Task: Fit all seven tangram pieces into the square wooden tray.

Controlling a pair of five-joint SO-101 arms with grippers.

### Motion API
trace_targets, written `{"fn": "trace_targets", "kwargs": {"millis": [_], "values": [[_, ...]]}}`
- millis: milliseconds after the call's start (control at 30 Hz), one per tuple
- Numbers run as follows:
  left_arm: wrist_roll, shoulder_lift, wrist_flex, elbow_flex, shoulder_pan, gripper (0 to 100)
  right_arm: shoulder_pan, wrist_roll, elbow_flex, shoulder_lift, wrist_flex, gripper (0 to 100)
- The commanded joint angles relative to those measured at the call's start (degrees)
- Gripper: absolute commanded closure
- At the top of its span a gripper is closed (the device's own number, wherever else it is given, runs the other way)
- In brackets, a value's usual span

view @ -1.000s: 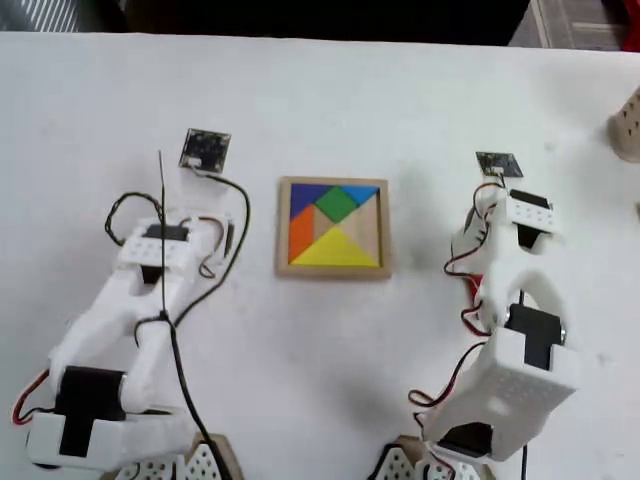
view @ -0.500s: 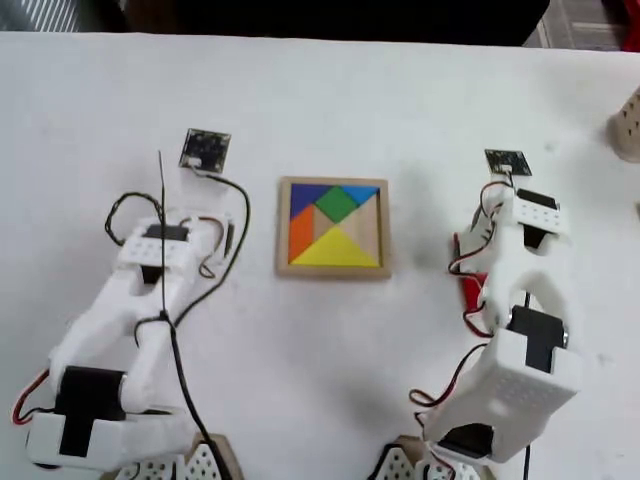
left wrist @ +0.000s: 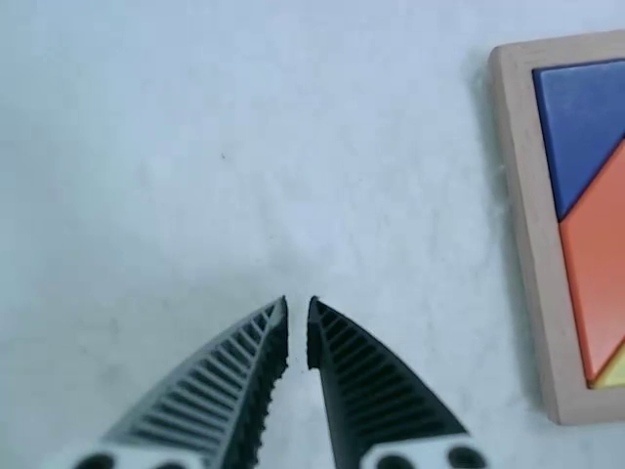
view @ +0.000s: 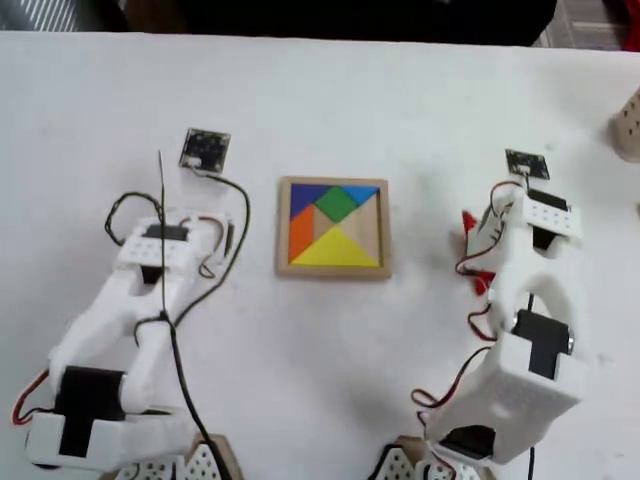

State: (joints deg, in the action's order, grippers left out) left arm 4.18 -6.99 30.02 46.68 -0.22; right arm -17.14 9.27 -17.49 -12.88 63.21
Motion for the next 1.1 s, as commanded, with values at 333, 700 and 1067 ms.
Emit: {"fn": "trace_targets", "kwargs": {"millis": [333, 700, 1067], "values": [[0.5, -2.7, -1.3, -0.3, -0.5, 94, 1.7, -6.9, 1.1, 7.7, 2.7, 97.2], [0.5, -2.7, -1.3, -0.3, -0.5, 94, 4.2, -7.4, 5.0, 7.4, -1.3, 71.9], [0.5, -2.7, -1.3, -0.3, -0.3, 94, 0.7, -7.9, 13.0, -2.6, -1.2, 71.7]]}}
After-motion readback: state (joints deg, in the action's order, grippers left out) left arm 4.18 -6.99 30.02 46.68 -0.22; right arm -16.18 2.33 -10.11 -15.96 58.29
